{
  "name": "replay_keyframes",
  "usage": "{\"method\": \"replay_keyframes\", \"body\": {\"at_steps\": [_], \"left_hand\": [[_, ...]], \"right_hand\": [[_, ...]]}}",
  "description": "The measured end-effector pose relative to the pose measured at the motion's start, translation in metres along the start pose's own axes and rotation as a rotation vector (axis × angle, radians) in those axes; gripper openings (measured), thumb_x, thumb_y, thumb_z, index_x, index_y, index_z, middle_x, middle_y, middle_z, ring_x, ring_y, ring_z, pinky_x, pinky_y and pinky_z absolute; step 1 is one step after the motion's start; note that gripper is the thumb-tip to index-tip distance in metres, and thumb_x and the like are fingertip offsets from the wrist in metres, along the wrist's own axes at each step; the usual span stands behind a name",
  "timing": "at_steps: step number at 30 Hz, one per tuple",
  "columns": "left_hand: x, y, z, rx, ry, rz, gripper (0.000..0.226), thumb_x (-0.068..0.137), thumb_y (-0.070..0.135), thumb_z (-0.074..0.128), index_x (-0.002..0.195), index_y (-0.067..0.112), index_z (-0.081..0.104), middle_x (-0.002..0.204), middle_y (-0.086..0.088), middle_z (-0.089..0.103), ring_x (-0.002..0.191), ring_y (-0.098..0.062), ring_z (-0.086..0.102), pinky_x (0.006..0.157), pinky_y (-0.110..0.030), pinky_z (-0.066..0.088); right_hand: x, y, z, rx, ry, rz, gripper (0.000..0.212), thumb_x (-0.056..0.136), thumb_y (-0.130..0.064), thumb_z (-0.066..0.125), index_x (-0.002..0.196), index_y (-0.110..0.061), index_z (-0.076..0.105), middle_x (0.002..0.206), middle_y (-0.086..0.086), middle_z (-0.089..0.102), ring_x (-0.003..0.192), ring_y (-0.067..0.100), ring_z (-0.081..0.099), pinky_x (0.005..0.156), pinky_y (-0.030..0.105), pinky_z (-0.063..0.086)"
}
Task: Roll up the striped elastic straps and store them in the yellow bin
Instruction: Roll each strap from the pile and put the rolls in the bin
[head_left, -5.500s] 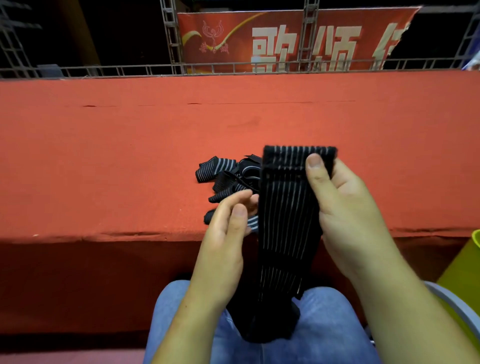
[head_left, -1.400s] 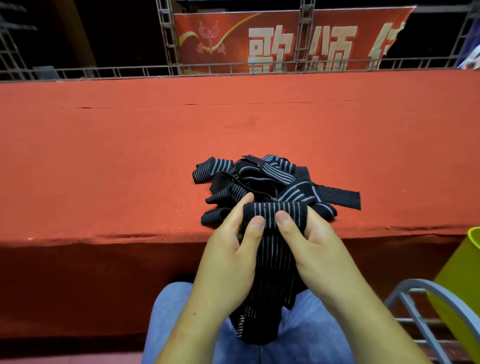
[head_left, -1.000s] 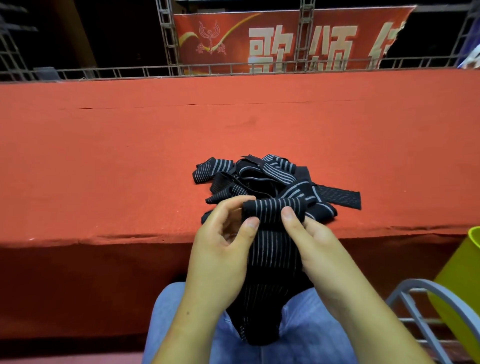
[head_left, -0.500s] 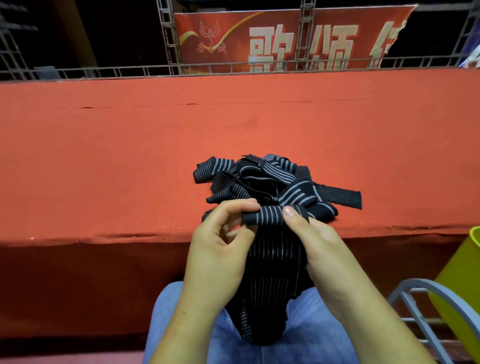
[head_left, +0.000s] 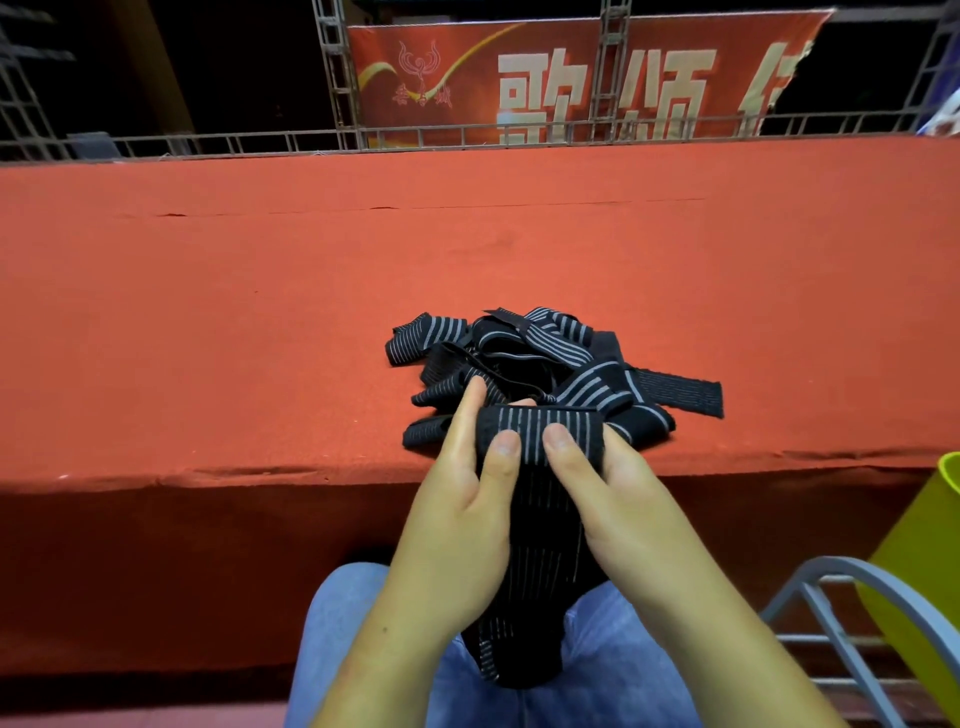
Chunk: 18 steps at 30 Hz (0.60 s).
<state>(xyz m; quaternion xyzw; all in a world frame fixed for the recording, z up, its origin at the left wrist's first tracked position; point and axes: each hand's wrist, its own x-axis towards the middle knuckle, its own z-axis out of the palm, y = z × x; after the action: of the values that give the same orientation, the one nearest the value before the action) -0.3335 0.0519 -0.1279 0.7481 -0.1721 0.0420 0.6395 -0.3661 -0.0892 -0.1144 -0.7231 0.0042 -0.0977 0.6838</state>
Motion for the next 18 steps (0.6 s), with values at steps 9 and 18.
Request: {"method": "replay_keyframes", "body": {"at_steps": [9, 18], "left_hand": [[0.000, 0.003, -0.001, -0.047, 0.000, 0.044, 0.055, 0.099, 0.038, 0.060, 0.151, 0.028, 0.048, 0.141, 0.020, 0.062, 0.134, 0.004, 0.053, 0.117, -0.034, 0.041], [0.001, 0.007, -0.001, -0.148, 0.023, 0.082, 0.029, 0.102, 0.005, 0.060, 0.124, 0.022, 0.069, 0.118, 0.009, 0.076, 0.115, -0.010, 0.070, 0.102, -0.033, 0.051]], "right_hand": [[0.003, 0.006, -0.009, -0.025, 0.075, -0.119, 0.021, 0.108, -0.038, 0.056, 0.119, -0.028, 0.072, 0.117, -0.007, 0.079, 0.115, 0.013, 0.073, 0.107, 0.054, 0.052], [0.002, 0.004, -0.010, 0.046, 0.052, -0.053, 0.023, 0.105, -0.035, 0.059, 0.114, -0.022, 0.076, 0.112, -0.003, 0.081, 0.110, 0.014, 0.075, 0.104, 0.049, 0.056]]}}
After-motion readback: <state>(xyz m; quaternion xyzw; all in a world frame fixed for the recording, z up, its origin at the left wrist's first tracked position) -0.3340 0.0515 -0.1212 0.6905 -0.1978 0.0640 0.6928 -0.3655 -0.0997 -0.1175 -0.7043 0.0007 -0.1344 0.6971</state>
